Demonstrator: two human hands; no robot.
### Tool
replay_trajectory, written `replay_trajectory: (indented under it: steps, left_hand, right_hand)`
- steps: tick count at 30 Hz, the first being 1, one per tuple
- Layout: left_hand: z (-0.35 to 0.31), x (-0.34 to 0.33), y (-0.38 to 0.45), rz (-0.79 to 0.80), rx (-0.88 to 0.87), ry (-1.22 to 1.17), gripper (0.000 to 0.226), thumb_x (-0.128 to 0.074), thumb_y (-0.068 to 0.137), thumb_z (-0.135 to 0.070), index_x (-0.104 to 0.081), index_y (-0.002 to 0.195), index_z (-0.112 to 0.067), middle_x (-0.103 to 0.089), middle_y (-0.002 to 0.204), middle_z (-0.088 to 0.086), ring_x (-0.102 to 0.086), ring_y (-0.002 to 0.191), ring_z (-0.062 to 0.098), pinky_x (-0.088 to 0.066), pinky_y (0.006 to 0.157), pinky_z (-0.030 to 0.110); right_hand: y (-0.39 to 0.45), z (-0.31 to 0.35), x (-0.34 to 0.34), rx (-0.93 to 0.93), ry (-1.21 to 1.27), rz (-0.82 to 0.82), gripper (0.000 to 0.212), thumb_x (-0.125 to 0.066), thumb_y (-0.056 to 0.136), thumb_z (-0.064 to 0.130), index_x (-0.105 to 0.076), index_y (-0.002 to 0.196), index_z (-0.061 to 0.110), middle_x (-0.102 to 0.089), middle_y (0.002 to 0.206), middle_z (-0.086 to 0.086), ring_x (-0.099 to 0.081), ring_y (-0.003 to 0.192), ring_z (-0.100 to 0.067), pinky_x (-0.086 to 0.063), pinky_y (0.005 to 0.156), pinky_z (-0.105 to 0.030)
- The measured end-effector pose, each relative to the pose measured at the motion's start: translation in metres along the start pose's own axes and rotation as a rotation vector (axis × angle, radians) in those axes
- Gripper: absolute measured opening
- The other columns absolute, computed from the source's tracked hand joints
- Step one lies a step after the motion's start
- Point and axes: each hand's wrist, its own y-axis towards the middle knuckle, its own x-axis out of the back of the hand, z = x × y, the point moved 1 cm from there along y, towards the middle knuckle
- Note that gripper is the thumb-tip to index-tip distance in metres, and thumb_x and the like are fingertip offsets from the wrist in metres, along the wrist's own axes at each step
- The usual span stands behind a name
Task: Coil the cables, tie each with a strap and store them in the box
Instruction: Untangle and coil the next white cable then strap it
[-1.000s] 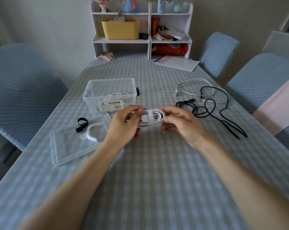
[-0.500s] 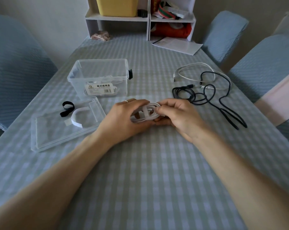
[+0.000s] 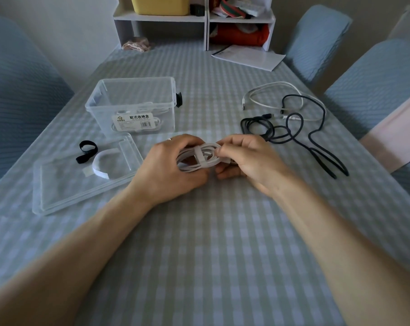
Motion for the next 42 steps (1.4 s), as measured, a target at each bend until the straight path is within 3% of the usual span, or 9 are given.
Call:
replay_trajectory:
  steps: [6, 9, 14, 21, 25, 28, 33, 37, 42]
  left_hand:
    - [0.0, 0.002, 0.008, 0.012, 0.296, -0.541, 0.02, -0.077, 0.072, -0.03, -0.073, 0.091, -0.024, -0.073, 0.086, 0.002, -0.067, 0.078, 0.012, -0.053, 0.071, 0.025]
    - [0.002, -0.003, 0.01, -0.037, 0.407, -0.743, 0.009, -0.078, 0.076, -0.013, -0.073, 0.082, -0.019, -0.071, 0.081, 0.011, -0.066, 0.072, 0.021, -0.055, 0.068, 0.035]
    - [-0.002, -0.005, 0.011, -0.074, 0.48, -0.828, 0.013, -0.067, 0.085, 0.005, -0.066, 0.084, -0.008, -0.068, 0.072, 0.008, -0.065, 0.062, 0.018, -0.052, 0.057, 0.025]
    - [-0.002, -0.009, 0.01, -0.114, 0.536, -0.771, 0.019, -0.071, 0.083, -0.003, -0.064, 0.074, -0.017, -0.066, 0.073, 0.009, -0.064, 0.066, 0.021, -0.051, 0.061, 0.029]
    - [-0.004, -0.007, 0.009, -0.073, 0.501, -0.852, 0.017, -0.078, 0.073, -0.012, -0.066, 0.083, -0.017, -0.069, 0.079, 0.004, -0.068, 0.071, 0.018, -0.055, 0.063, 0.031]
    - [-0.007, -0.004, 0.005, -0.003, 0.389, -0.741, 0.034, -0.083, 0.075, -0.008, -0.066, 0.102, -0.017, -0.072, 0.091, 0.003, -0.071, 0.08, 0.02, -0.058, 0.072, 0.035]
    - [-0.006, 0.0, 0.001, -0.081, -0.003, -0.046, 0.053, -0.084, 0.067, -0.035, -0.066, 0.115, -0.02, -0.063, 0.103, -0.016, -0.062, 0.093, -0.004, -0.042, 0.08, 0.006]
    - [-0.004, -0.001, 0.001, -0.121, -0.044, 0.026, 0.05, -0.087, 0.07, -0.026, -0.07, 0.115, -0.014, -0.062, 0.101, -0.014, -0.057, 0.089, -0.015, -0.039, 0.08, 0.002]
    - [-0.01, -0.003, 0.001, -0.08, -0.009, -0.001, 0.051, -0.073, 0.067, -0.029, -0.067, 0.115, -0.013, -0.066, 0.104, -0.008, -0.06, 0.086, -0.009, -0.041, 0.076, 0.002]
  right_hand:
    - [-0.004, -0.003, 0.002, 0.093, 0.025, 0.032, 0.014, -0.06, 0.094, 0.002, -0.072, 0.088, 0.007, -0.072, 0.075, -0.008, -0.069, 0.068, -0.016, -0.057, 0.062, -0.027]
    - [-0.003, -0.005, -0.001, 0.086, 0.072, 0.029, 0.01, -0.06, 0.094, 0.002, -0.071, 0.094, 0.003, -0.072, 0.079, -0.01, -0.068, 0.067, -0.015, -0.057, 0.062, -0.026]
    - [-0.001, -0.004, -0.007, 0.082, 0.082, -0.022, 0.011, -0.061, 0.093, 0.002, -0.072, 0.091, 0.002, -0.072, 0.08, -0.014, -0.069, 0.066, -0.018, -0.057, 0.062, -0.027]
    - [0.001, -0.006, -0.008, 0.069, 0.07, -0.069, 0.01, -0.064, 0.091, 0.002, -0.074, 0.089, 0.0, -0.071, 0.08, -0.017, -0.068, 0.064, -0.018, -0.056, 0.06, -0.026]
    - [-0.001, -0.003, -0.007, 0.042, 0.102, -0.076, 0.01, -0.064, 0.092, 0.003, -0.072, 0.089, 0.0, -0.068, 0.084, -0.02, -0.068, 0.064, -0.018, -0.056, 0.06, -0.026]
    - [-0.002, -0.001, -0.003, 0.03, 0.143, -0.078, 0.01, -0.063, 0.093, 0.003, -0.071, 0.091, -0.002, -0.067, 0.085, -0.021, -0.069, 0.066, -0.017, -0.056, 0.06, -0.025]
    - [-0.002, -0.001, -0.003, -0.007, 0.174, -0.061, 0.023, -0.064, 0.092, 0.004, -0.063, 0.099, -0.018, -0.059, 0.079, -0.022, -0.069, 0.069, -0.02, -0.058, 0.065, -0.029]
    - [-0.003, 0.003, -0.002, -0.037, 0.107, -0.034, 0.011, -0.065, 0.092, 0.008, -0.071, 0.087, 0.001, -0.062, 0.056, -0.001, -0.068, 0.065, -0.017, -0.059, 0.066, -0.03]
    - [-0.004, 0.005, -0.001, -0.021, 0.034, -0.065, 0.011, -0.067, 0.09, 0.007, -0.074, 0.089, -0.001, -0.07, 0.078, -0.015, -0.072, 0.071, -0.021, -0.06, 0.068, -0.03]
